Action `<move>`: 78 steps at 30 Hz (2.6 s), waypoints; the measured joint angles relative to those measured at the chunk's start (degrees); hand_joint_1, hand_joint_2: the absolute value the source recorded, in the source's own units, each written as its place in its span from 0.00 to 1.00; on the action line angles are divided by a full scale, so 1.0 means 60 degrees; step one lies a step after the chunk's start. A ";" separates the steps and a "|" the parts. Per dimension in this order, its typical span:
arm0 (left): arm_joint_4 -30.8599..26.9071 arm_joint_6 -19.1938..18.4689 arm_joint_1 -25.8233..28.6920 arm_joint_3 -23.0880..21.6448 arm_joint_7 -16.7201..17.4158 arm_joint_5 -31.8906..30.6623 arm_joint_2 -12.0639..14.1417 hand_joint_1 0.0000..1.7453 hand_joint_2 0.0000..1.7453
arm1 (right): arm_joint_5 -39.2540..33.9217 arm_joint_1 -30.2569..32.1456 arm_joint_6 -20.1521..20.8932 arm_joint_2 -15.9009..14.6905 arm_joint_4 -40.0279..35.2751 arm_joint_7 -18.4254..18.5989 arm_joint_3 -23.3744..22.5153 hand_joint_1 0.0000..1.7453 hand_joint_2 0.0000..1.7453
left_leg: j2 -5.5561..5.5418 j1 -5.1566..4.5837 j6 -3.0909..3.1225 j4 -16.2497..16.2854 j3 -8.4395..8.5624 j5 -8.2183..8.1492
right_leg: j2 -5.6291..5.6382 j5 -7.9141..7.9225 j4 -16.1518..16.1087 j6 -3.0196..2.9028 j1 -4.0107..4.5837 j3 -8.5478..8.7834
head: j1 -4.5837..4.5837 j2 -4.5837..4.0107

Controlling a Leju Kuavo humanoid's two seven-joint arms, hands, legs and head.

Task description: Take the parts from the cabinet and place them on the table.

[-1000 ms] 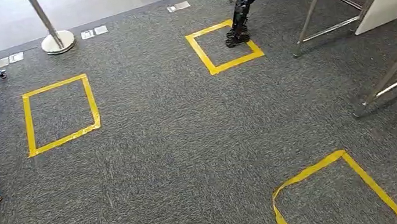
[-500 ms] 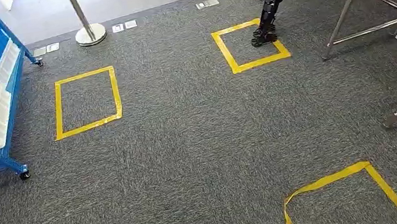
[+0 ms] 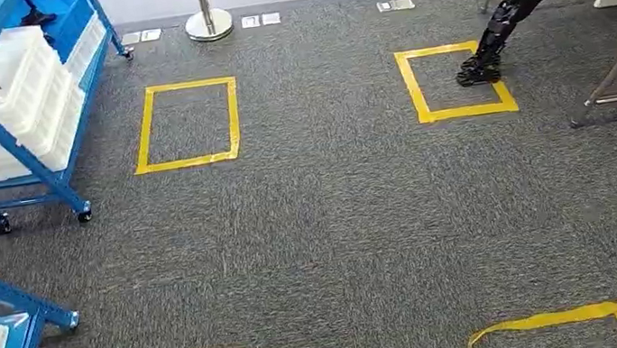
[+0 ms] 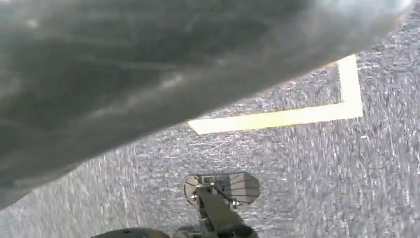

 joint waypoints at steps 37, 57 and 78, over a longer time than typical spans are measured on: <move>0.0004 -0.0128 0.0083 -0.0189 0.0040 -0.0069 0.0055 0.00 0.00 | -0.0011 0.0012 -0.0015 -0.0051 0.0022 0.0055 -0.0004 0.00 0.00 | -0.0994 0.0038 -0.0183 0.0078 -0.0173 0.0168 | 0.0849 0.0931 -0.1813 0.0420 -0.0191 0.0738 | 0.0011 0.0000; 0.0004 -0.0069 0.0102 -0.0189 -0.0029 -0.0065 0.0087 0.00 0.00 | -0.0025 -0.0036 -0.0015 0.0058 0.0022 0.0058 -0.0011 0.00 0.00 | 0.0503 -0.0133 -0.0225 0.0097 -0.0038 -0.0050 | -0.1439 0.0965 -0.2032 0.0120 0.0070 0.0997 | -0.0124 0.0000; 0.0004 -0.0131 0.0118 -0.0164 -0.0091 -0.0076 0.0066 0.00 0.00 | -0.0146 0.0090 0.0011 0.0018 0.0029 0.0040 -0.0073 0.00 0.00 | 0.0035 0.0042 -0.0604 0.2915 -0.1516 -0.1170 | -0.0040 0.1143 -0.2044 -0.0085 -0.0168 0.0847 | -0.0109 0.0000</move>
